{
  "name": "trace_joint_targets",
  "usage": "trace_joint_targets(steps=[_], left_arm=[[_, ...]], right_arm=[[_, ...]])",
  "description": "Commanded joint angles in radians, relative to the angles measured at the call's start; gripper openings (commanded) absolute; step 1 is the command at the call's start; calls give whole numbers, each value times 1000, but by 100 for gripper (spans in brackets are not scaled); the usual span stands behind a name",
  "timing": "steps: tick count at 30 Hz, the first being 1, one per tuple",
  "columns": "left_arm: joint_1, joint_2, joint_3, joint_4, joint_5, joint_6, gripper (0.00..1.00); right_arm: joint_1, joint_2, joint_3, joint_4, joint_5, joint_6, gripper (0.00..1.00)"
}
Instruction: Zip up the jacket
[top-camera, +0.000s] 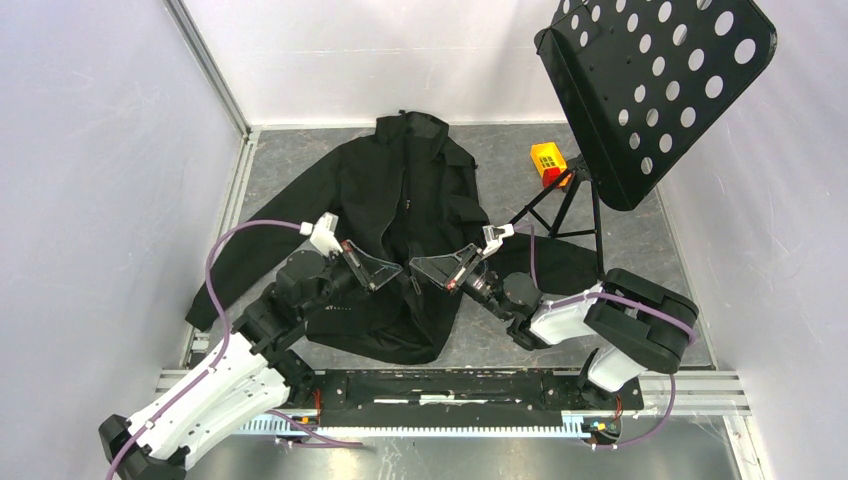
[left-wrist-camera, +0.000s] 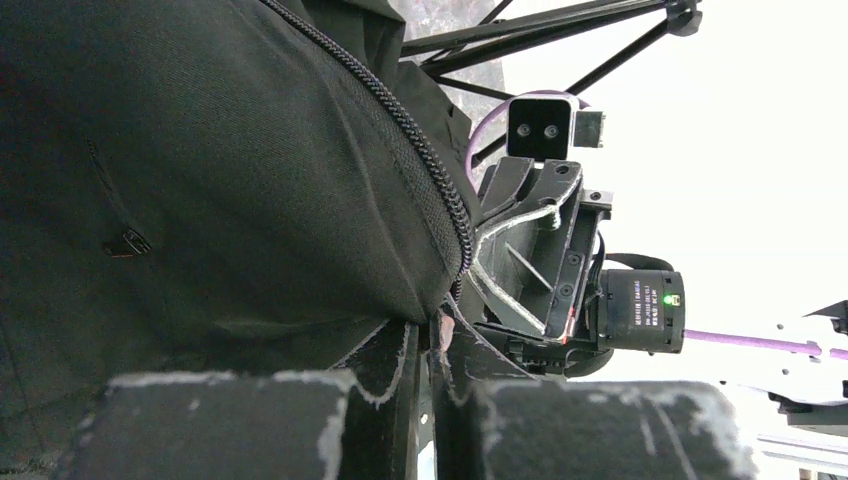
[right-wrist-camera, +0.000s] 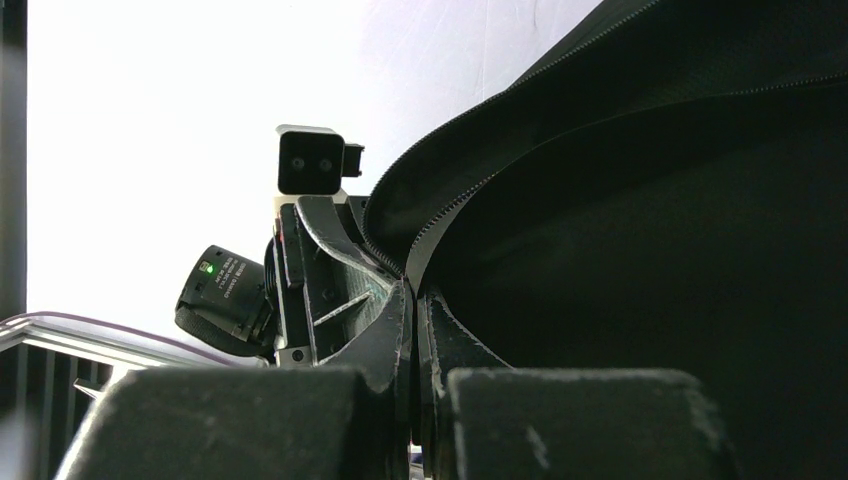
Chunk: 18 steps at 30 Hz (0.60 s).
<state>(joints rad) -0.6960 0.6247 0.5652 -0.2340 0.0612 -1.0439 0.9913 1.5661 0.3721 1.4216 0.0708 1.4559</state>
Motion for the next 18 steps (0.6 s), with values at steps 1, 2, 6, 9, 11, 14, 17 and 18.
trace_joint_targets(steps=[1,2,6,9,11,14,17,18], left_arm=[[-2,-51,13,8,-57,-21,2],[-2,-57,12,7,-58,-21,2],[-2,-56,14,1,-81,-19,2],[-2,-44,15,10,-78,-19,2],[-2,-39,19,17,-75,-19,2],[-2,-34,20,22,-72,-18,2],[-3,-37,15,31,-66,-16,2],[-2,-38,15,31,-66,-15,2]], right_arm=[[6,0,25,79,-1,14,0],[6,1,25,80,-2,14,0],[6,1,31,86,-10,14,0],[6,3,40,82,-18,10,0],[7,3,41,73,-18,8,0],[6,9,45,70,-16,7,1],[6,12,50,58,-15,6,0],[6,14,50,56,-14,4,0]])
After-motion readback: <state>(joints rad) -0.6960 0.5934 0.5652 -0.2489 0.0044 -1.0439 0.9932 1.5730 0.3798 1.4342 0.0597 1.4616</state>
